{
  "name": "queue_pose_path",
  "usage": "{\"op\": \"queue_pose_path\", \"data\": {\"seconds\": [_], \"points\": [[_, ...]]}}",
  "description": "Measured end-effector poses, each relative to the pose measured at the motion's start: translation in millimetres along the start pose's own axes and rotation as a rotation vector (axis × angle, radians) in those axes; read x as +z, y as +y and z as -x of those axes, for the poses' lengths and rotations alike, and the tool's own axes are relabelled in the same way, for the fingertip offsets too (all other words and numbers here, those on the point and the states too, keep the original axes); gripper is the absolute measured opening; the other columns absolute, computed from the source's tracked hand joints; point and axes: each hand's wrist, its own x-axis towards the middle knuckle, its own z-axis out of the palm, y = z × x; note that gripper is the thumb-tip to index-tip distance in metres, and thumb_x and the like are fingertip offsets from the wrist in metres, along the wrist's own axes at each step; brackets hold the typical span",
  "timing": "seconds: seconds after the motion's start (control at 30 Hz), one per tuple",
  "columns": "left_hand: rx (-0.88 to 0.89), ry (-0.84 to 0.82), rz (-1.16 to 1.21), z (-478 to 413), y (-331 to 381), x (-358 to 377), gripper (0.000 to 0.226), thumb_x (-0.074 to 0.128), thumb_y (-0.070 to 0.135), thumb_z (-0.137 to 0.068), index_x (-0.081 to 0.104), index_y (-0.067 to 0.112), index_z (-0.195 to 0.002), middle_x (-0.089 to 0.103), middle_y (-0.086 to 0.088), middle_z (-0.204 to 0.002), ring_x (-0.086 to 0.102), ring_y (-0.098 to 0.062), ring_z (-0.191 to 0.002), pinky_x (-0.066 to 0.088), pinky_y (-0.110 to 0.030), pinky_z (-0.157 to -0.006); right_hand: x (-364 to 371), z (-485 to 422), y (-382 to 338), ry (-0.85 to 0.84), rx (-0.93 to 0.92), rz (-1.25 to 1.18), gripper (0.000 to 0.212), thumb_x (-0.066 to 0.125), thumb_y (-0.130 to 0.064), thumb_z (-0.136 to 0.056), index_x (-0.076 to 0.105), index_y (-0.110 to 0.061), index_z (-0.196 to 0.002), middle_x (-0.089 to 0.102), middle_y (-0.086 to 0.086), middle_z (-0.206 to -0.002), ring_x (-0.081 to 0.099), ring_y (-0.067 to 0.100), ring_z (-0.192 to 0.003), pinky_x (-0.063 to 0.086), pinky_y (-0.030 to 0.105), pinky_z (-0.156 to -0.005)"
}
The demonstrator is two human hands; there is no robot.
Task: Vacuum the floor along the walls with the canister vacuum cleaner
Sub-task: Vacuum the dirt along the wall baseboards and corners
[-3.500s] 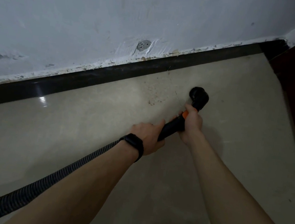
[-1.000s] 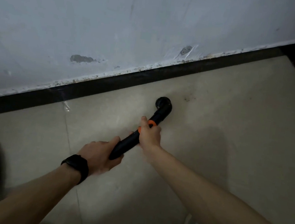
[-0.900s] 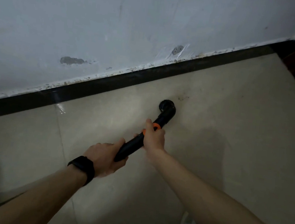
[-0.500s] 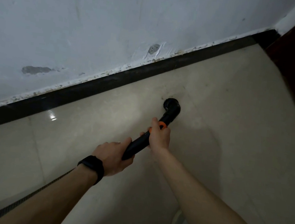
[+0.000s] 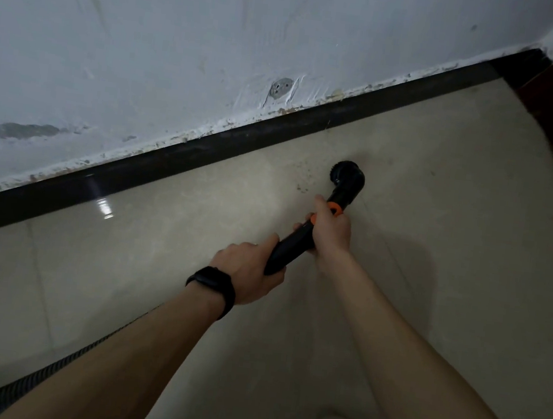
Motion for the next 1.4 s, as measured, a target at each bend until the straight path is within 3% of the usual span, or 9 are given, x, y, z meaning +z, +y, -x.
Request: {"op": "queue_pose_path", "data": {"seconds": [0.23,0.43,0.7,0.87,1.03,1.27,1.4], "points": [[-0.041,0.057,0.057,-34.2,4.8,-8.8,0.028,0.051,0.049,-0.094,0.041,0.028,-0.109,0.052,0.005,-0.071,0.056,-0.02,-0.062,0.048,-0.033,-0.058,10.3,-30.6,-31.5,-0.048,-0.018,0.059,0.02,0.064,-0.029,-0.098,0.055,-0.013,-0.09,0.059,0.004,-0.08,0.063,0.013,-0.05,0.053,0.025,-0.05],[-0.067,0.104,0.068,-55.9,3.9,-21.1,0.031,0.051,0.051,-0.093,0.04,0.029,-0.113,0.055,0.001,-0.075,0.058,-0.023,-0.064,0.055,-0.038,-0.063,26.8,-54.0,-52.4,-0.066,-0.024,0.115,0.02,0.064,-0.031,-0.098,0.057,-0.014,-0.092,0.06,0.006,-0.084,0.066,0.021,-0.068,0.054,0.027,-0.055],[-0.103,0.127,0.152,-55.4,5.3,-19.4,0.031,0.052,0.049,-0.093,0.04,0.028,-0.111,0.057,-0.001,-0.077,0.059,-0.025,-0.065,0.056,-0.04,-0.064,39.0,-62.1,-59.2,-0.077,-0.05,0.199,0.019,0.062,-0.028,-0.098,0.055,-0.01,-0.095,0.056,0.008,-0.081,0.062,0.023,-0.064,0.055,0.03,-0.056],[-0.049,0.073,0.159,-27.7,3.3,-1.8,0.028,0.051,0.049,-0.094,0.039,0.03,-0.11,0.056,0.003,-0.074,0.056,-0.021,-0.062,0.048,-0.033,-0.056,20.1,-31.5,-34.7,-0.007,-0.036,0.223,0.017,0.063,-0.026,-0.098,0.054,-0.013,-0.092,0.059,0.006,-0.08,0.063,0.022,-0.069,0.062,0.041,-0.074],[0.03,-0.027,0.087,13.6,-9.2,17.8,0.028,0.047,0.049,-0.095,0.036,0.029,-0.112,0.059,0.003,-0.088,0.055,-0.023,-0.069,0.045,-0.032,-0.063,2.7,12.2,6.0,0.046,-0.029,0.134,0.021,0.06,-0.02,-0.101,0.053,-0.007,-0.086,0.055,0.005,-0.068,0.059,0.012,-0.044,0.055,0.033,-0.057],[0.04,-0.035,0.052,55.5,-28.3,40.1,0.035,0.043,0.054,-0.095,0.032,0.031,-0.119,0.061,0.003,-0.101,0.063,-0.028,-0.081,0.05,-0.034,-0.069,4.2,39.4,45.5,0.009,-0.045,0.13,0.02,0.06,-0.024,-0.102,0.047,-0.01,-0.104,0.056,0.007,-0.07,0.062,0.017,-0.048,0.055,0.039,-0.064],[0.019,-0.016,0.056,61.8,-38.6,39.0,0.032,0.041,0.054,-0.095,0.032,0.032,-0.116,0.061,0.004,-0.101,0.064,-0.027,-0.082,0.049,-0.033,-0.069,13.8,45.2,49.7,-0.02,-0.049,0.127,0.019,0.059,-0.023,-0.103,0.047,-0.008,-0.105,0.055,0.004,-0.068,0.061,0.016,-0.046,0.055,0.036,-0.06]]}}
